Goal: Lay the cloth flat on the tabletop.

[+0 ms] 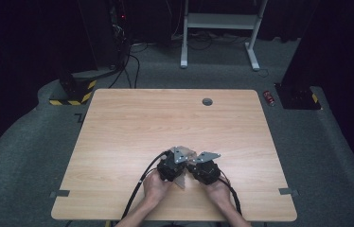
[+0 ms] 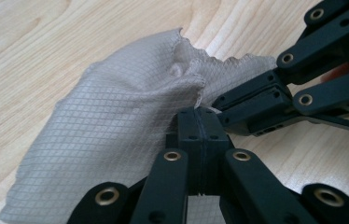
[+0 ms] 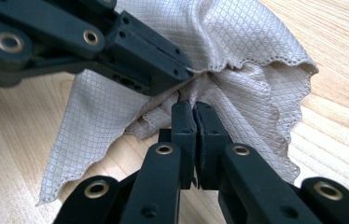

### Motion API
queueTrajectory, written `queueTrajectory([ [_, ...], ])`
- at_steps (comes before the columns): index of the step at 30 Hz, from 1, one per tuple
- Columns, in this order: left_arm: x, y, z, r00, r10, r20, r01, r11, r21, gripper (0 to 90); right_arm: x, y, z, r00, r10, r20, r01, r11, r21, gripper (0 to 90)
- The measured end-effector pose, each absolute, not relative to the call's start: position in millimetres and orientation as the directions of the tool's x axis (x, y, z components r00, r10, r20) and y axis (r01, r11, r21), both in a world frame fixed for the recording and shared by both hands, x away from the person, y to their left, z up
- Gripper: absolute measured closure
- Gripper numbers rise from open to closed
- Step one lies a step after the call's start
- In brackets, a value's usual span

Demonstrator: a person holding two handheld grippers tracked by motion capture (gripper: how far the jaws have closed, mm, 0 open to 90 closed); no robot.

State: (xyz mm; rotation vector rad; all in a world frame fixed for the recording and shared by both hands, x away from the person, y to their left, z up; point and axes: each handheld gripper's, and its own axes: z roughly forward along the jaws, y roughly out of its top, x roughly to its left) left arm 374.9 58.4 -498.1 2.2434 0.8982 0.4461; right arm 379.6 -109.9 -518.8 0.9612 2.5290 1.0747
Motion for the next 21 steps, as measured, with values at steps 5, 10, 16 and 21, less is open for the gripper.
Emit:
queueTrajectory([
  [5, 380, 78, -486, 0.674, 0.739, 0.002, 0.500, -0.459, 0.735, 90.0, 378, -113, -517, -0.762, 0.647, 0.030, 0.469, 0.518, 0.715, 87.3],
  [10, 388, 105, -473, 0.623, 0.781, -0.034, 0.525, -0.386, 0.759, 90.0, 375, -120, -511, -0.755, 0.655, 0.027, 0.465, 0.506, 0.727, 87.4],
  [16, 397, 149, -471, 0.526, 0.845, -0.090, 0.573, -0.275, 0.772, 90.0, 372, -136, -504, -0.740, 0.673, 0.014, 0.462, 0.494, 0.737, 87.5],
  [21, 402, 169, -474, 0.480, 0.876, -0.049, 0.585, -0.278, 0.761, 90.0, 373, -150, -502, -0.723, 0.690, 0.005, 0.464, 0.481, 0.744, 87.5],
])
